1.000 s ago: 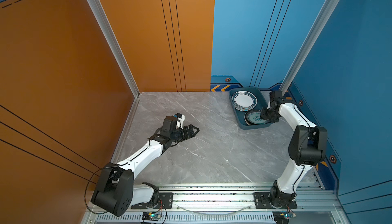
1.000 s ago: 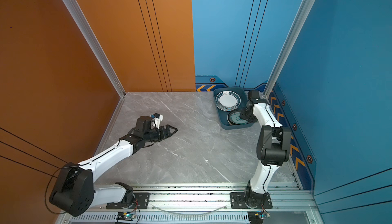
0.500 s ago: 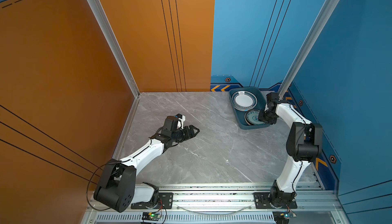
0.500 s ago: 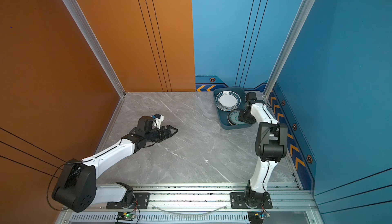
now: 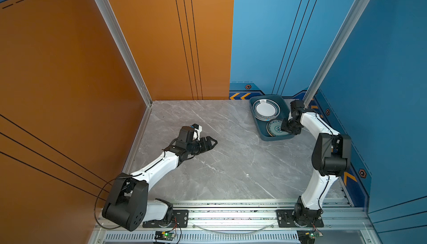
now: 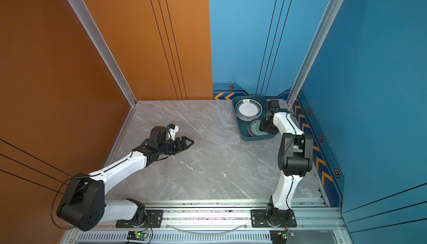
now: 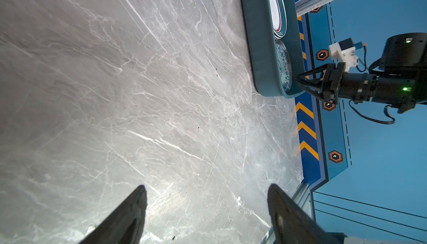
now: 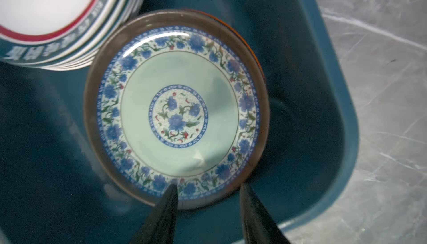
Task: Place the plates into the plastic bin on the countertop
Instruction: Place the plate in the plastic bin, then reset both arms
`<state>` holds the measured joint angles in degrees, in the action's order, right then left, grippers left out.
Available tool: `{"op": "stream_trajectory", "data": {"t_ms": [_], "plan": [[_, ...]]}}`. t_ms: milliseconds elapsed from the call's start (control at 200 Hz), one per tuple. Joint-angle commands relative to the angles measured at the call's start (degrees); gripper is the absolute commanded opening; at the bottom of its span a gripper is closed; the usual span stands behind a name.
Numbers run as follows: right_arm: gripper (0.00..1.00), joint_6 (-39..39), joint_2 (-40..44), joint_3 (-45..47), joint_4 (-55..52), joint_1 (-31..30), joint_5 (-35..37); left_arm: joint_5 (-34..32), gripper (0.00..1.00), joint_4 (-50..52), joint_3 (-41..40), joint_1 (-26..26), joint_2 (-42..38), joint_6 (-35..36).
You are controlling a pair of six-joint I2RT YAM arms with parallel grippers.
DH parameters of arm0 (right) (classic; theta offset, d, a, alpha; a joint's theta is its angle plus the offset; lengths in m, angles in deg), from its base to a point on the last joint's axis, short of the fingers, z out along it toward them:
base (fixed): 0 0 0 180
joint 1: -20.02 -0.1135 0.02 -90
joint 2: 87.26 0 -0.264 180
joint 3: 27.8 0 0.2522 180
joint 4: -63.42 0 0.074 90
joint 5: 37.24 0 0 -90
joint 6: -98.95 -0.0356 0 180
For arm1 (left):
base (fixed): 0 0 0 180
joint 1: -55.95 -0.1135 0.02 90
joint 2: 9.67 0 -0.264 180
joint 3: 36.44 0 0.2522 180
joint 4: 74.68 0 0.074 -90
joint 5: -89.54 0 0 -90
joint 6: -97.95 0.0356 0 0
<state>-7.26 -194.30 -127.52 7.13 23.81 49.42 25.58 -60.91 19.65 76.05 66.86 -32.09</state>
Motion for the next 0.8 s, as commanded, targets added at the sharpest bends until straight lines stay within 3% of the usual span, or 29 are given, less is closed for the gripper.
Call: {"op": "stream_trajectory", "data": {"t_ms": [0,40,80,100,145,210,330,456,551,626,686,791], "plan": [[0.6,0.43,7.85,1.14,3.25,-1.77,-4.45,0.4,0.83,2.52,3.0,-0.31,-0.58,2.74],[0.71,0.59,9.59,1.58,4.16,-2.64,-5.22,-0.06,0.84,3.32,3.79,-0.34,-0.88,3.42],[0.96,0.9,11.27,2.03,4.84,-3.68,-4.81,-0.56,0.85,4.02,4.55,-0.32,-1.18,4.08],[1.0,1.04,12.03,2.01,4.97,-4.16,-4.07,-0.81,0.85,4.46,4.98,-0.33,-1.37,4.43],[1.0,1.41,13.42,1.89,4.88,-5.68,-1.8,-1.4,0.85,5.19,5.82,-0.41,-2.0,5.1],[1.0,2.24,15.38,1.67,4.77,-7.56,0.8,-2.52,1.0,6.23,6.87,-0.5,-2.97,6.27],[1.0,2.84,19.3,3.61,6.64,-10.28,5.07,-7.51,0.98,9.58,8.65,-1.06,-5.14,9.67],[1.0,2.32,25.6,12.47,15.57,-12.43,10.18,-19.33,0.98,12.46,8.16,-1.38,-8.69,15.2],[1.0,2.1,30.54,20.8,22.49,-13.78,15.75,-31.99,0.98,11.38,5.18,-1.53,-12.27,20.08],[1.0,1.23,33.36,27.11,27.28,-13.98,20.96,-39.98,0.98,3.62,-0.13,-1.73,-15.59,25.96],[1.0,4.76,34.75,33.42,34.33,-14.09,23.88,-46.48,0.98,-3.27,-5.96,-1.73,-18.47,30.19],[1.0,11.08,36.14,44.42,46.89,-13.8,25.14,-50.84,0.98,-18.95,-16.97,-2.84,-21.31,37.97]]}}
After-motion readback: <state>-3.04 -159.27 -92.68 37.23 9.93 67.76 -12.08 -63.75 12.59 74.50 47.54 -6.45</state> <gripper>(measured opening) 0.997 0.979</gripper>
